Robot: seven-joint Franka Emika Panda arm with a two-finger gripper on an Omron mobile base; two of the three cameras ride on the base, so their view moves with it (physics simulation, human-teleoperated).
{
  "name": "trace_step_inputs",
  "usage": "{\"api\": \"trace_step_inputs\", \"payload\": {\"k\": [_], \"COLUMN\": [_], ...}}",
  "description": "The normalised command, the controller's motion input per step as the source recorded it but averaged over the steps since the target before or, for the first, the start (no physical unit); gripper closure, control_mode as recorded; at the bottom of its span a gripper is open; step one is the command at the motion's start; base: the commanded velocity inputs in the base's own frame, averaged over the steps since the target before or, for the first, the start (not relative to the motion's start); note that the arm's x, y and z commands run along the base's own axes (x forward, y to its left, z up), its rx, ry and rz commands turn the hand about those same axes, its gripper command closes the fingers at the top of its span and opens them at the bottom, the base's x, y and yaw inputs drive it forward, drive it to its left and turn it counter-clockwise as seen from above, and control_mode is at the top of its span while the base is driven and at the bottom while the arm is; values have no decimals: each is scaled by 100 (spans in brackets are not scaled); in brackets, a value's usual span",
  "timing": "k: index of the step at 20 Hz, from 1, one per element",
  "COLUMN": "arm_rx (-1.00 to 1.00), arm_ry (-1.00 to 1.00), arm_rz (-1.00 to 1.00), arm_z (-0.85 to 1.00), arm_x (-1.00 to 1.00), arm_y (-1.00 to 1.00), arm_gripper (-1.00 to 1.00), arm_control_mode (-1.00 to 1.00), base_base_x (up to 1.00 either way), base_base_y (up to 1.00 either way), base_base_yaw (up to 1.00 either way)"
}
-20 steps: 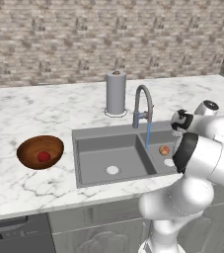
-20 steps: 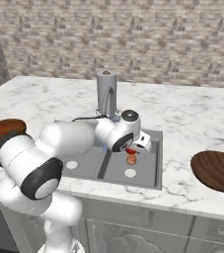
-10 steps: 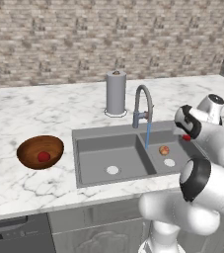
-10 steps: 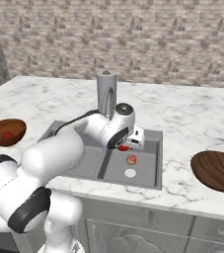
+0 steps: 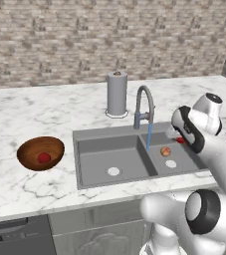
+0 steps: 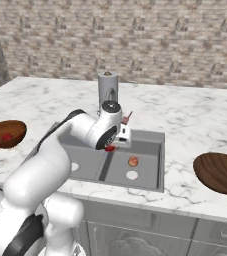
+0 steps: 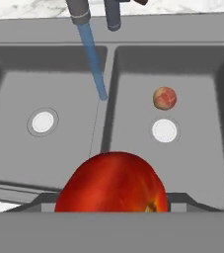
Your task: Pick the tomatos from the sink and place them in one bowl. Place the peach in the other bowl. Then turn off the sink faucet.
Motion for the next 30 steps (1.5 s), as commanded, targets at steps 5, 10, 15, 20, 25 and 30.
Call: {"api": "trace_step_inputs", "payload": {"k": [5,10,15,20,25,30], "arm_rx": [0,0,0,0,0,0], "arm_ry": [0,0,0,0,0,0], "arm_rz": [12,9,6,3,2,3], "arm_z": [12,4,3,7,9,8], "arm_x": [-18,-18,-6,0,0,0], "arm_y": [64,81,89,92,86,82], "arm_gripper": [100,100,100,100,100,100], "arm_control_mode": [-100,-100,-100,-100,-100,-100], "base_base_x": [0,0,0,0,0,0], "base_base_y": [0,0,0,0,0,0], "base_base_yaw": [0,0,0,0,0,0]}}
